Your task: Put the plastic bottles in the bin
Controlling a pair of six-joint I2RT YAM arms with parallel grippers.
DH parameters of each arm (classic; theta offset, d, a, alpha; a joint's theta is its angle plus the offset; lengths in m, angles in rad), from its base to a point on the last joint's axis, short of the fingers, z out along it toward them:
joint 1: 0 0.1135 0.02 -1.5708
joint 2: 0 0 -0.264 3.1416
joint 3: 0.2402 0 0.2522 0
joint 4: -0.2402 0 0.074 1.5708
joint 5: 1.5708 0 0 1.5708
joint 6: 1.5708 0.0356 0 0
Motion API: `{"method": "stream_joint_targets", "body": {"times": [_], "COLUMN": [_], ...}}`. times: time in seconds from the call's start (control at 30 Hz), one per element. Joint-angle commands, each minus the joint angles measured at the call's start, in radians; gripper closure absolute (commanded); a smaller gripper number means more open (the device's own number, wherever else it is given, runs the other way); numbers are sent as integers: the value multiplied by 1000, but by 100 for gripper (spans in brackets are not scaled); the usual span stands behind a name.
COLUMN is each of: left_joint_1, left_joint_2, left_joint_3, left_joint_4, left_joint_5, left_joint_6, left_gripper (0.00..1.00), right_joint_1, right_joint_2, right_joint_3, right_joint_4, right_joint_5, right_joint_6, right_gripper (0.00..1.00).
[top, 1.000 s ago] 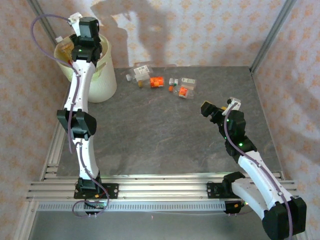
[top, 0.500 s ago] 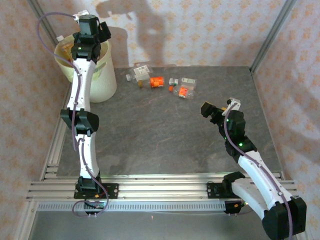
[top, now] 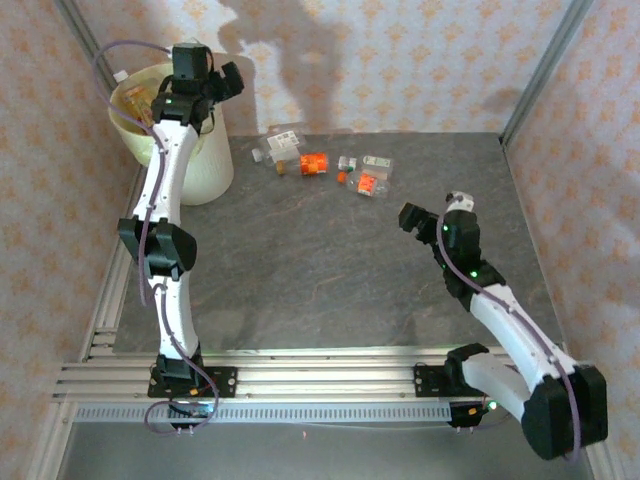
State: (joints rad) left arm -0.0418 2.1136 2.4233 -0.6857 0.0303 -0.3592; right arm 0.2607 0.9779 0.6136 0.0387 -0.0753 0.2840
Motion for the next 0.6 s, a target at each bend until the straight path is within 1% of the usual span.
{"method": "stream_joint_targets", "body": {"times": [0.0, 0.1, 0.2, 0.27, 0.33, 0.4, 0.47, 0.57], "left_joint_1": [-51, -87, -119, -146, -170, -191, -217, -254], "left_joint_2": [-133, -184, -250, -294, -337, -390, -450, -512], "left_joint_3": [-79, -140, -229, -305, -386, -483, -577, -635], "left_joint_4": [103, 110, 130, 152, 181, 231, 290, 260], "left_joint_5": [49, 61, 98, 111, 125, 152, 177, 150], "left_joint_6": [-8, -13, -35, -54, -75, -89, -87, -67], "left_gripper": [0, 0, 0, 0, 0, 0, 0, 0], "right_joint_1": [-11, -58, -108, -130, -145, -170, -178, -178], "right_joint_2": [94, 186, 278, 341, 408, 482, 562, 679], "right_joint_3": [75, 116, 174, 225, 275, 337, 423, 543], "right_joint_4": [6, 61, 69, 40, 13, -14, -82, -169], "right_joint_5": [-18, -130, -219, -230, -214, -248, -291, -332], "right_joint_6": [-91, -119, -194, -276, -363, -413, -484, -570], "right_gripper": [1, 1, 1, 1, 1, 0, 2, 3]}}
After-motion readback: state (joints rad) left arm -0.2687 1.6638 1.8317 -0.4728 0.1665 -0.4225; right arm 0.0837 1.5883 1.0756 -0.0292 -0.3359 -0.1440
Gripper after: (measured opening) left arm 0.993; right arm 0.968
